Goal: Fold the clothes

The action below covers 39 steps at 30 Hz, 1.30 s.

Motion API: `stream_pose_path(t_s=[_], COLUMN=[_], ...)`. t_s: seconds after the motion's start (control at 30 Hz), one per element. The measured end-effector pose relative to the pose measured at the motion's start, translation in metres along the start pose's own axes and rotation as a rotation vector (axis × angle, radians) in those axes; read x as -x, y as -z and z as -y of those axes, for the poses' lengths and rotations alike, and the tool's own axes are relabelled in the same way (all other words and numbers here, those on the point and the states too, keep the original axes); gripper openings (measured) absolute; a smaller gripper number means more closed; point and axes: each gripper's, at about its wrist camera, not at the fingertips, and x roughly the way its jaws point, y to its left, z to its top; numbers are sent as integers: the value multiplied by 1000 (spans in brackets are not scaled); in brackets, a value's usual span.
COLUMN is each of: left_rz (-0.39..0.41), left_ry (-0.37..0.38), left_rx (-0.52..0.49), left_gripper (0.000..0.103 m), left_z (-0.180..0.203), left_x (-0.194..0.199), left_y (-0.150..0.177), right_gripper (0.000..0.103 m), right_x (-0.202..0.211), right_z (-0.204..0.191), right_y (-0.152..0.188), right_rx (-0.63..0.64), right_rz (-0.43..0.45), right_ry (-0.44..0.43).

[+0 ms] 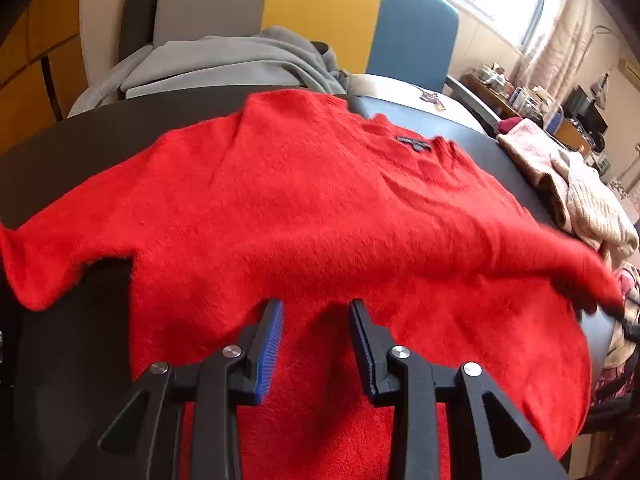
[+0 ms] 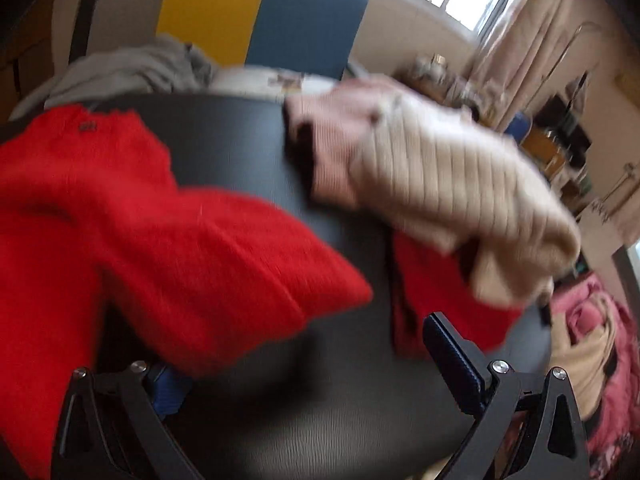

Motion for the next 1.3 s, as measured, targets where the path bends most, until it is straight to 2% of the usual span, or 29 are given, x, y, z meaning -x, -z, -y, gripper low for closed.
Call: stream_pose_path(t_s=[0.07, 0.17, 0.37, 0.47, 0.57, 0.67, 0.7, 0.73, 0.8, 0.83, 1.0, 1.07, 1.17, 1.2, 1.23, 1.27, 1.3], left_rz=[16, 38, 94, 126, 86, 33, 17, 2, -28, -35, 55, 95, 123, 128, 129, 129, 129], left_ry=[11, 30, 58, 53, 42, 35, 30, 22, 7, 2, -38, -67, -84, -83, -70, -57, -44], left_rx=[16, 8, -158, -247, -337, -403, -423, -434, -454, -451, -405, -383, -353, -341, -323, -306, -289], left_gripper=[33, 33, 34, 34, 34, 34, 34, 34, 34, 34, 38, 40, 41, 41, 42, 42, 42], left_z=[2, 10, 67, 101, 134, 158, 164, 165, 168, 166, 154, 150, 142, 139, 135, 131, 127], left_x=[6, 12, 13, 6, -23, -53, -64, -73, -91, -98, -113, -118, -124, -126, -127, -128, -129], left_y=[-7, -19, -43, -63, -83, -93, -94, -94, -94, -94, -98, -101, -108, -110, -112, -114, -116], right_gripper=[103, 103, 103, 103, 103, 103, 95, 72, 40, 39, 38, 37, 40, 43, 58, 68, 83], right_x=[7, 15, 7, -4, -18, -32, -36, -34, -24, -19, 7, 29, 59, 69, 75, 79, 80], right_z=[17, 43, 82, 83, 74, 62, 58, 56, 52, 50, 42, 42, 43, 43, 43, 42, 40], right_y=[28, 51, 72, 67, 60, 49, 46, 41, 28, 22, -8, -25, -52, -62, -70, -77, -81], right_rx=[-128, -321, -623, -719, -781, -800, -793, -769, -701, -667, -498, -423, -363, -345, -337, -335, -335], right_rz=[-37, -32, 31, 47, 67, 69, 60, 63, 80, 89, 131, 153, 227, 254, 276, 296, 304], right_ry=[-166, -379, -666, -783, -863, -864, -858, -834, -763, -728, -551, -442, -373, -355, -343, -335, -337])
